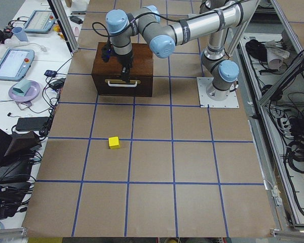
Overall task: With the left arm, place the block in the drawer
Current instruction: 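Move the left gripper down to the white drawer handle on the cabinet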
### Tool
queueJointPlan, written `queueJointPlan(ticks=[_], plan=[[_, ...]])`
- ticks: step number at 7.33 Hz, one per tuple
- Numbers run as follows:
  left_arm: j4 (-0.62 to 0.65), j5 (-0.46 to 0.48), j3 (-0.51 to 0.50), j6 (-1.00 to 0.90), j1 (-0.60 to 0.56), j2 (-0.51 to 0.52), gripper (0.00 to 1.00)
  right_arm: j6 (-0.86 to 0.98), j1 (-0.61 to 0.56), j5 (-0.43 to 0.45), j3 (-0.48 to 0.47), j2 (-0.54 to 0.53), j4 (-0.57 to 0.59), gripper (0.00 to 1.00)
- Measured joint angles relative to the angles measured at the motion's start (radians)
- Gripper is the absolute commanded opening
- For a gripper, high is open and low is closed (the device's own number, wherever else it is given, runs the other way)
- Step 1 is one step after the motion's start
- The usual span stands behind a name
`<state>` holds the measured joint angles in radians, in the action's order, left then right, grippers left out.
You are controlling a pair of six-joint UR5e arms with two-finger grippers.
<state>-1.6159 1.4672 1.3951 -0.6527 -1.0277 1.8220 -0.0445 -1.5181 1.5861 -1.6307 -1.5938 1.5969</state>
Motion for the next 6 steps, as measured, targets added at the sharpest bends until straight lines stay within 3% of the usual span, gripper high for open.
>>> queueJointPlan(ticks=[3, 6], plan=[[0.039, -0.104, 0.023, -0.042, 0.023, 0.095, 1.0, 0.0, 0.0, 0.0, 0.0, 0.0, 0.0, 1.0], [0.124, -0.146, 0.077, -0.051, 0.018, 0.154, 1.0, 0.0, -0.001, 0.0, 0.0, 0.0, 0.0, 1.0]])
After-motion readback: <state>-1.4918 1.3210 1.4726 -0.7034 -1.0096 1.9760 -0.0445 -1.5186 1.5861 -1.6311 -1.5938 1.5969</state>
